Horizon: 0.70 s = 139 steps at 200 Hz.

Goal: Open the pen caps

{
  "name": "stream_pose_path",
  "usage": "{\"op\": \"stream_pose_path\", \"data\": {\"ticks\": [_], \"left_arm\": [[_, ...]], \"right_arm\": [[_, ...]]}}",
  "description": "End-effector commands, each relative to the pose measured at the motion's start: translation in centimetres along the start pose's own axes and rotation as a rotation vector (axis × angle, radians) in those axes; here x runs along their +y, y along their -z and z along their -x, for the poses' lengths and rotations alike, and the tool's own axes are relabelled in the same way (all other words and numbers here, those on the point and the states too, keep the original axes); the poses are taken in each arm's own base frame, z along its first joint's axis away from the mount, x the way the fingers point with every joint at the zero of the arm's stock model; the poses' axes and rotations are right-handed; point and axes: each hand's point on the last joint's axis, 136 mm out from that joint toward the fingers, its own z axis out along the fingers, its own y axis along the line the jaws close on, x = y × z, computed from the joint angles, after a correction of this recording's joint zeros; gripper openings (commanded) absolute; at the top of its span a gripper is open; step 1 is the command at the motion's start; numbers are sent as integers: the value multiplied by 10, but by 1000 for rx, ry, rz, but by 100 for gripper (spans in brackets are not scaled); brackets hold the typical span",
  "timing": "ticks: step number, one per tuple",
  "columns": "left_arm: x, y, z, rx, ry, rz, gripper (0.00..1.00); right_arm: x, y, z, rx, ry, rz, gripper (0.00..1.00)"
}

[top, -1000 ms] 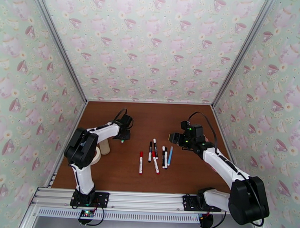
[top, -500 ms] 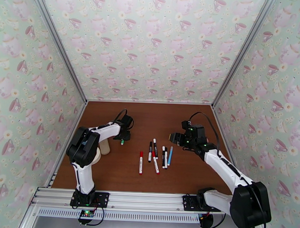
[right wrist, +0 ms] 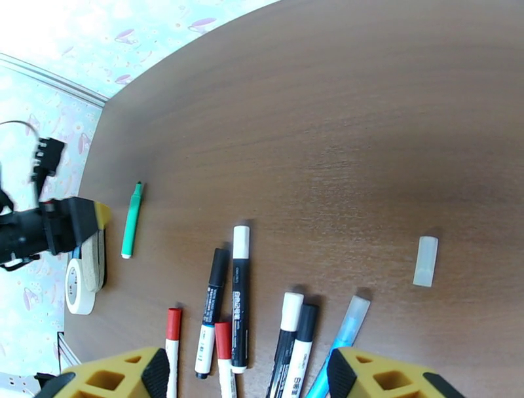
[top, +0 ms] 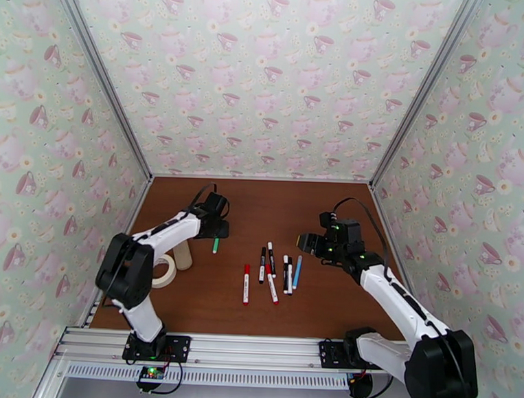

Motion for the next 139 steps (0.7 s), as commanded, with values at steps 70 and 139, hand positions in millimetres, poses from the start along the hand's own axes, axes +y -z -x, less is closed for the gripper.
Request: {"op": "stream_pose_path", "data": {"ticks": [70,139], "left_arm": [[-61,38,-66,55,14,-188,47],[-110,34,-109,79,8,-194,46]], "right_arm": [[5,28,-29,61,8,-28,69],[13,26,-56,135,-15,56,68]]}}
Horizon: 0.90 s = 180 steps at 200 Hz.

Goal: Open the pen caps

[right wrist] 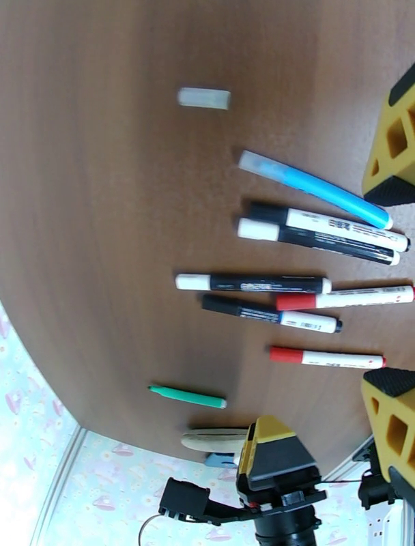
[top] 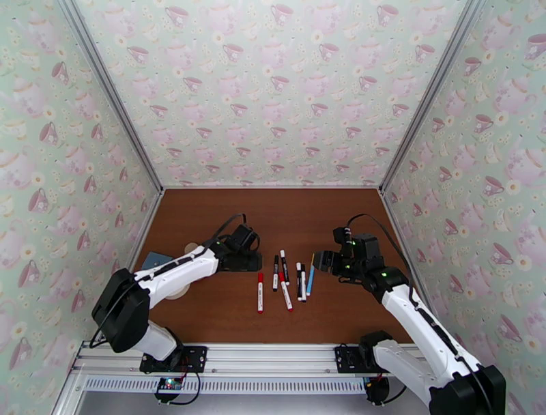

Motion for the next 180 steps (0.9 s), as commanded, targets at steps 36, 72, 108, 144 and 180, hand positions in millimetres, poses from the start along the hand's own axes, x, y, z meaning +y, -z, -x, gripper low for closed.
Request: {"op": "stream_pose_path", "data": {"ticks": [36,72,108,144,180], "left_arm": [[-7,-22,-27,49,49,113,41],[4,-24,-44,78,39,207,40],[11,-32,-56,121,27,253,40],[0,-42,-61,155,37,205,41],[1,-50,-68,190,39,208,41]], "right_arm": [[0,-5,-23,89,-24,14,67],[3,-8,-23,93,-10,25,66],[2,-11,-23,99,-9,21,66],[2,-14,-23,104,-10,18,66],[1,-15,-22,102,-10,12,66]]}}
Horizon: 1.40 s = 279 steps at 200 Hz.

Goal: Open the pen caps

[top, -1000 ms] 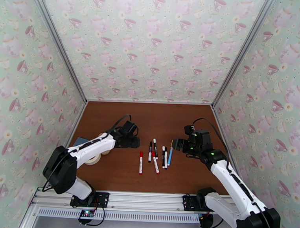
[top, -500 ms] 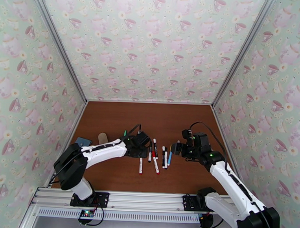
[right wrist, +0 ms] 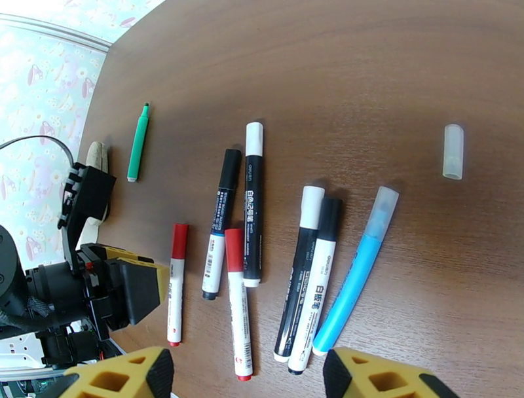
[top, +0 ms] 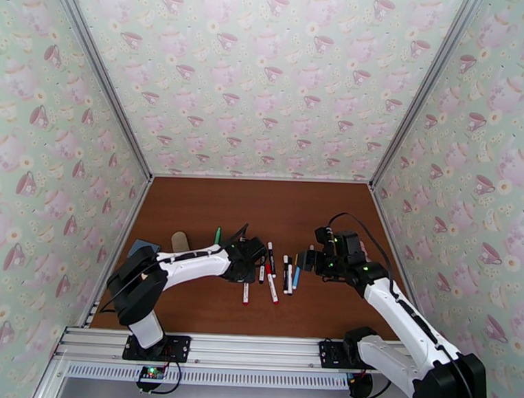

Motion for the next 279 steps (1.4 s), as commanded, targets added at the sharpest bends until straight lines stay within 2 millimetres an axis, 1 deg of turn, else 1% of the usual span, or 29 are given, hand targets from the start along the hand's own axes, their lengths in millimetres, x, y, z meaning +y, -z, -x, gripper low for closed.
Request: {"op": "stream_pose_path", "data": {"ticks": [1,22,45,95,138,173,191,222,250,279], "left_arm": [[-10,-4,-1,23,10,-18,41],[-6,-8,-2,30,12,0,41],[-9,-11,-4,39,13,-13,41],[-7,-20,-8,60,12,16,37],[-5,-28,-11,54,14,26,32],[-1,-30,-13,52,8,32,25],[-5,-26,-10,42,2,14,23],[-7,-14,-3,26,-10,-36,20],[-9,1,7,8,-25,-100,19],[-23,21,21,-32,-73,-208,18]], "right_arm": [[2,-3,-1,5,6,8,66],[2,-4,-1,6,8,7,66],[1,-5,-1,10,6,5,66],[5,-5,-1,-3,17,16,65],[10,-5,6,-16,16,26,62],[15,-8,8,-38,-3,50,60],[17,-9,11,-53,-9,67,59],[24,-11,14,-66,-31,107,57],[28,-11,19,-83,-35,126,56],[36,-13,25,-86,-43,160,55]]}}
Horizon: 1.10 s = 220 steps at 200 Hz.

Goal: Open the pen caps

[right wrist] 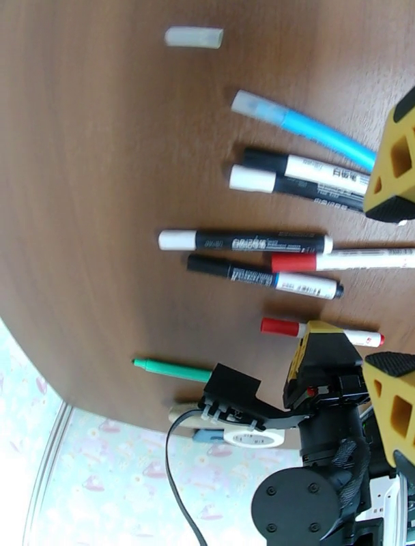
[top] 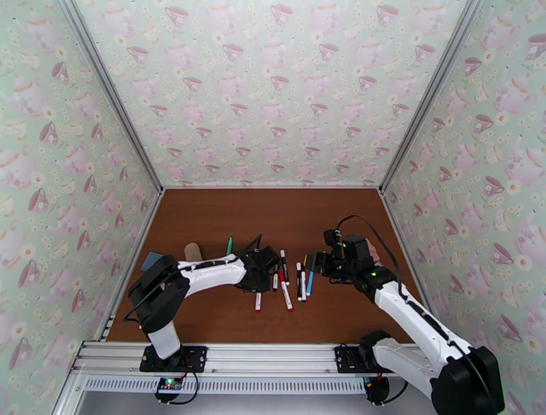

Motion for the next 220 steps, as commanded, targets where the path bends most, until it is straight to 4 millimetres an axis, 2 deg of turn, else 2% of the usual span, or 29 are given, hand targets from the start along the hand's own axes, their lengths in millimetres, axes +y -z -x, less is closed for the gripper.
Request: {"op": "stream_pose_path", "data": {"ticks": [1,51,97,139,200,205,220], "left_arm": [[-20,21,13,-40,-67,-134,18],[-49,57,34,-116,-153,-300,19],[-59,80,40,-192,-168,-394,19],[-60,85,38,-208,-179,-419,19],[-74,103,38,-244,-232,-525,19],[-68,93,31,-221,-232,-519,19],[-71,96,29,-219,-253,-559,19]], "right_arm": [[12,-4,5,-5,-13,55,55],[24,-4,20,-42,-43,93,55],[34,-5,29,-51,-71,130,54],[45,-7,35,-55,-89,165,54],[59,-15,39,-40,-123,220,53],[60,-15,40,-39,-122,223,53],[62,-18,39,-30,-120,222,52]]}}
